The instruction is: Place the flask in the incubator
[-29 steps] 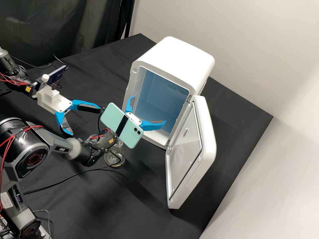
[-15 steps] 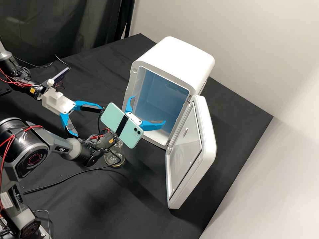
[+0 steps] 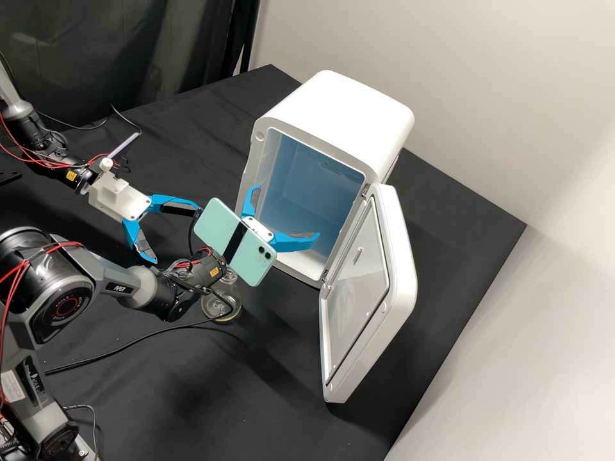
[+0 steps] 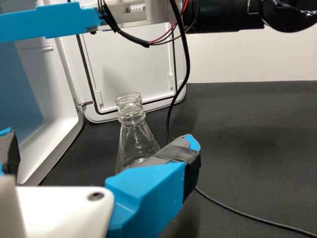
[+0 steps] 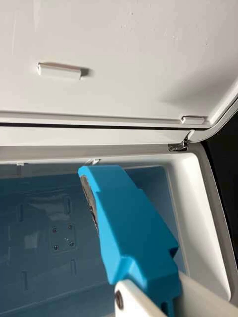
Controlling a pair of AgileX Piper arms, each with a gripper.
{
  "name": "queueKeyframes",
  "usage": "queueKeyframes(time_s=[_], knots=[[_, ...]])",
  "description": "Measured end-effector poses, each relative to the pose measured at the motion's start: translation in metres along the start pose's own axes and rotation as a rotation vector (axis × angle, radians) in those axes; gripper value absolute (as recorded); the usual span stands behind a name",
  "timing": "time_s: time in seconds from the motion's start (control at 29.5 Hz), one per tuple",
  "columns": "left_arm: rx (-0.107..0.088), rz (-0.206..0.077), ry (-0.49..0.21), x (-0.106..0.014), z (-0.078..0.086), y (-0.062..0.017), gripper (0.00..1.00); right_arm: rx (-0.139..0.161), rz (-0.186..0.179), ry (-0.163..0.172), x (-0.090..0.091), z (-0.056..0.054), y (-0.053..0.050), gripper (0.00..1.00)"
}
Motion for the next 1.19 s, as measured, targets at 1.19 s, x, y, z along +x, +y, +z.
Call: queueKeyframes(time_s=[1.19], knots=[[0.001,-0.001,-0.006,0.000,0.002,-0.0003,1.00,-0.026,0.045,-0.034,-0.021,0.031,0.005,1.00]])
